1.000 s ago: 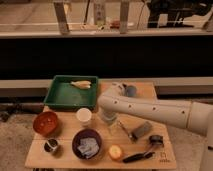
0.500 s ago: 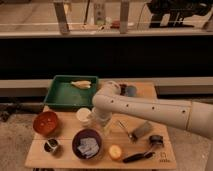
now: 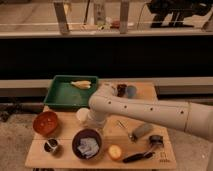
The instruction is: Place towel in table surface
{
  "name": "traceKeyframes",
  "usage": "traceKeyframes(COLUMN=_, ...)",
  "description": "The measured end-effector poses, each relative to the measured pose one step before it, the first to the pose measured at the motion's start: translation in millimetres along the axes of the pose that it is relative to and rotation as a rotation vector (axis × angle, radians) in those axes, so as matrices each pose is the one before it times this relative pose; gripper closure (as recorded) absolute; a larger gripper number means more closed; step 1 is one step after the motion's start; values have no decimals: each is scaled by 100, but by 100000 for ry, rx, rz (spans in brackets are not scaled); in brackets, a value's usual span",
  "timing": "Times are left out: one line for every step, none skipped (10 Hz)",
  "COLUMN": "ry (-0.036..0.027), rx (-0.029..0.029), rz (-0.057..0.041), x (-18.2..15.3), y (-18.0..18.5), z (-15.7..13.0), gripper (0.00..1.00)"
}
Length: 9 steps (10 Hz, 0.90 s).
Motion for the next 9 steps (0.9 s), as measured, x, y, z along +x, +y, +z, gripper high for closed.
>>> traceKeyframes(ry=-739, rx=-973, rz=-4221, x=-539, y=-119, z=304, gripper=43)
traceKeyframes(ry=-1080, rx=-1034, rz=-2478, x=-412, y=-17, z=433, gripper=52)
traceKeyframes(ry=-717, rx=-961, rz=-1929, x=-322, y=27, z=425, gripper=56)
traceKeyframes(ry=-248, rx=-2373, rz=-4562, x=-726, y=-157, z=749, gripper=56)
traceKeyframes(ry=341, rx=-1382, rz=-3158, x=-476, y=-360, z=328, gripper=56)
traceKeyframes(ry=46, rx=-1359, rz=-1959, x=-263, y=-34, z=248, gripper=52)
traceKeyframes(ry=-397, rx=-1478, rz=-2043, x=-330, y=15, z=446, gripper=50)
traceKeyframes(ry=-399, rx=-1220, rz=-1794, x=-265, y=43, z=572, gripper=50)
traceKeyframes(ry=-226, rx=-921, rz=-915, x=-126, y=191, z=440, gripper=47)
